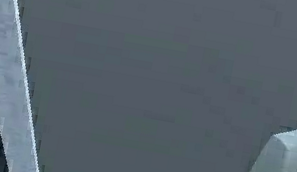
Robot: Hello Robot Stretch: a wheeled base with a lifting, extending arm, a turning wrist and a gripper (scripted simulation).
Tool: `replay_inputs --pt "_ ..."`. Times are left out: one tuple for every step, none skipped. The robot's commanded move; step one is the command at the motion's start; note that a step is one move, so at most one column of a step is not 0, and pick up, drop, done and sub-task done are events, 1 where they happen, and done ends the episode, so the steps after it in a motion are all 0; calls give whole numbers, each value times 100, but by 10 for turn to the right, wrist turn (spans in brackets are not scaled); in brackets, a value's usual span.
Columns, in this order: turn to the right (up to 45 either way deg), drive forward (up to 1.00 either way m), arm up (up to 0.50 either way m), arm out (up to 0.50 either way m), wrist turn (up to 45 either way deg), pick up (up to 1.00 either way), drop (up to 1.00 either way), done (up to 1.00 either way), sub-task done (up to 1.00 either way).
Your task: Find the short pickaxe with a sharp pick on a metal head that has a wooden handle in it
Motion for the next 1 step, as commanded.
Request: replay_inputs --pt "450 0 0 0 0 0 0 0 0"
